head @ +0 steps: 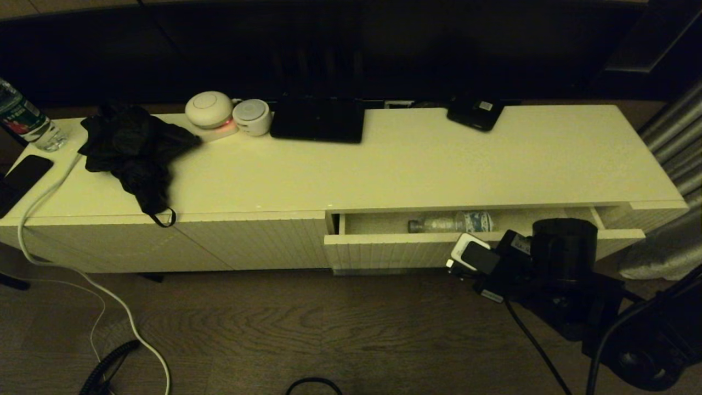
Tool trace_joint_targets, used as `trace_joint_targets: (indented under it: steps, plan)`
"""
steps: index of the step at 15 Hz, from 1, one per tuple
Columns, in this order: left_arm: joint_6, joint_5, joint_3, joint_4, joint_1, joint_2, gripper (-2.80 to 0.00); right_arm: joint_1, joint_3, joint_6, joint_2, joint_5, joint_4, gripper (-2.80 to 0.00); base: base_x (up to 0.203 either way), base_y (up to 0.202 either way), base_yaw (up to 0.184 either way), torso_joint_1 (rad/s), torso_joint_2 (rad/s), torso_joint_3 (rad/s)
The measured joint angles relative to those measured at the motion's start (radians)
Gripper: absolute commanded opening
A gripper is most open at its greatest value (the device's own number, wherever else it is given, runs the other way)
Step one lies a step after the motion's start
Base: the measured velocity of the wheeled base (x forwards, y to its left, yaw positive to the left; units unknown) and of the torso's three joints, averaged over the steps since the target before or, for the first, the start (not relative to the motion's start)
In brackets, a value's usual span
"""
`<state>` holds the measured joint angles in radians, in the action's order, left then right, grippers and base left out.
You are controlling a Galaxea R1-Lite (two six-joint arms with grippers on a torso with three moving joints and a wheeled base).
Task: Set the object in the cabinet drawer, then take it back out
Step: Close the drawer
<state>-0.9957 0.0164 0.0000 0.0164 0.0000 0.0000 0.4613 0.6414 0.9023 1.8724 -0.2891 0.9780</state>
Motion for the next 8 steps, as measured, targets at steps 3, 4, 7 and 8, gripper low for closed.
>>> trace_joint_targets:
  steps: [3, 4, 7, 8]
  plan:
    - [0.000, 0.000, 0.000, 0.000, 0.000, 0.000, -2.80, -0.007, 0.054, -0.001, 0.038, -0.015, 0.019, -2.80, 0.000, 0.000, 0.000, 0.000, 0.00, 0.000]
    - [0.000, 0.000, 0.000, 0.000, 0.000, 0.000, -2.80, -0.010, 0.071, -0.001, 0.049, -0.016, 0.018, -2.80, 0.000, 0.000, 0.000, 0.000, 0.00, 0.000]
    - [0.000, 0.000, 0.000, 0.000, 0.000, 0.000, -2.80, -0.017, 0.118, -0.001, 0.072, -0.021, 0.017, -2.80, 0.000, 0.000, 0.000, 0.000, 0.00, 0.000]
    - [0.000, 0.000, 0.000, 0.000, 0.000, 0.000, -2.80, -0.019, 0.126, -0.001, 0.077, -0.021, 0.017, -2.80, 0.000, 0.000, 0.000, 0.000, 0.00, 0.000]
